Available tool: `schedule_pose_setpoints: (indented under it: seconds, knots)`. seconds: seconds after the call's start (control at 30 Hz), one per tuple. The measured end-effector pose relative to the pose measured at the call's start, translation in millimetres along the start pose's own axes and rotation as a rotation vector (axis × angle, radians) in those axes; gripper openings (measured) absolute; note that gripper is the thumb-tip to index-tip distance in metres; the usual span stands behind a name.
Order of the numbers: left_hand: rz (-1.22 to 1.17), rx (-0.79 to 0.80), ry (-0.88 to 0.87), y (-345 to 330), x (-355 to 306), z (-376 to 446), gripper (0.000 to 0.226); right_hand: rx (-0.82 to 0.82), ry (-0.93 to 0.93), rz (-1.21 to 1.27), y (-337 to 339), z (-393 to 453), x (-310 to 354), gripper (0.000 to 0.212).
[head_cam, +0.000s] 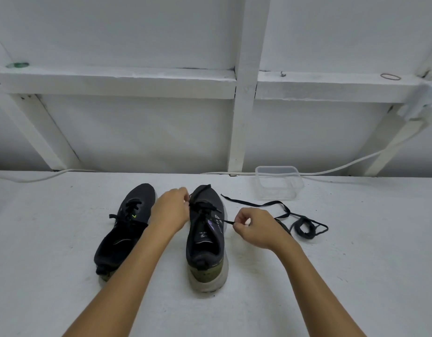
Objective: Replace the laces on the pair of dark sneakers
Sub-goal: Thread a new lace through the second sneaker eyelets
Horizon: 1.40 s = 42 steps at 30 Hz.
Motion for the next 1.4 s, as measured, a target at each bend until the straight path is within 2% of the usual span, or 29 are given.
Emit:
schedule_pose_setpoints:
  seconds: [0.07, 0.13, 0.2, 0.27, 0.33, 0.4, 0.5, 0.57, 0.63, 0.73, 0.9, 0.97, 1.07, 1.13, 1.2, 1.23, 1.3, 1.4]
  knots:
    - [0.081, 0.111, -0.042, -5.6, 2.7, -5.2, 0.030, -0.012, -0.006, 0.040, 3.0, 0.3, 1.2, 0.008]
    - [0.154, 0.130, -0.029, -5.6, 6.0, -9.0, 0.033, -0.019, 0.014, 0.038, 4.7, 1.7, 4.2, 0.007]
    - [0.184, 0.077, 0.061, -1.5, 11.4, -7.4, 0.035, -0.018, 0.038, 0.020, 5.1, 3.1, 7.3, 0.007]
    - [0.133, -0.049, 0.106, 5.7, 11.6, -5.2, 0.037, -0.010, 0.037, 0.024, 4.2, 3.4, 8.3, 0.007]
    - [0.021, -0.143, -0.022, 9.4, -0.9, -2.9, 0.033, -0.005, 0.038, 0.034, 2.7, 3.1, 9.3, 0.007]
    - [-0.054, -0.021, -0.202, 1.9, -19.9, -0.8, 0.035, -0.006, 0.060, 0.034, 1.2, 2.9, 11.7, 0.010]
    - [0.033, 0.229, -0.258, -15.6, -33.3, 4.9, 0.042, 0.010, 0.070, 0.019, 0.6, 2.5, 14.0, 0.012]
    - [0.058, 0.267, -0.247, -15.1, -35.7, 9.0, 0.029, 0.025, 0.063, -0.007, 2.4, 2.0, 12.9, 0.012]
    - [0.091, 0.194, -0.247, -7.2, -36.7, 12.3, 0.015, 0.030, 0.065, -0.034, 6.7, 1.3, 11.5, 0.013]
    - [0.184, 0.129, -0.192, 0.2, -29.1, 11.7, 0.013, 0.014, 0.051, -0.051, 15.1, -0.1, 9.5, 0.012]
    - [0.407, 0.282, 0.140, 1.1, 8.5, -3.5, 0.008, -0.001, 0.000, -0.129, 26.4, -0.3, 4.5, 0.005]
    - [0.328, 0.229, 0.172, 4.6, 12.4, -7.0, 0.017, -0.012, -0.002, -0.136, 30.1, -0.8, 5.3, 0.006]
    - [-0.055, 0.019, -0.087, 14.5, -11.9, -10.4, 0.030, -0.079, 0.059, -0.033, 37.6, -0.6, 16.8, 0.007]
    - [-0.226, 0.100, -0.299, 16.0, -39.2, -18.5, 0.031, -0.127, 0.113, 0.016, 44.5, 0.1, 28.5, 0.009]
    - [-0.164, 0.205, -0.383, 9.7, -58.6, -23.6, 0.036, -0.150, 0.169, 0.023, 50.3, 1.2, 40.4, 0.007]
    - [-0.111, 0.203, -0.388, 7.7, -63.4, -22.6, 0.035, -0.152, 0.189, 0.017, 52.5, 1.8, 45.0, 0.007]
    - [-0.095, 0.085, -0.340, 11.8, -66.2, -20.3, 0.021, -0.145, 0.193, -0.048, 56.1, 2.9, 48.5, 0.007]
    - [-0.252, -0.086, -0.073, 17.6, -48.6, -16.9, 0.015, -0.138, 0.121, -0.202, 63.8, 3.7, 39.2, 0.008]
Point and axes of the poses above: each hand's wrist, its own z-axis towards the middle knuckle, its own y-axis out of the back of the hand, x = y × z, the point moved 5 cm from there along z, towards the middle knuckle, and after that the axes turned 4 degrees about y, right-handed, at the moved point
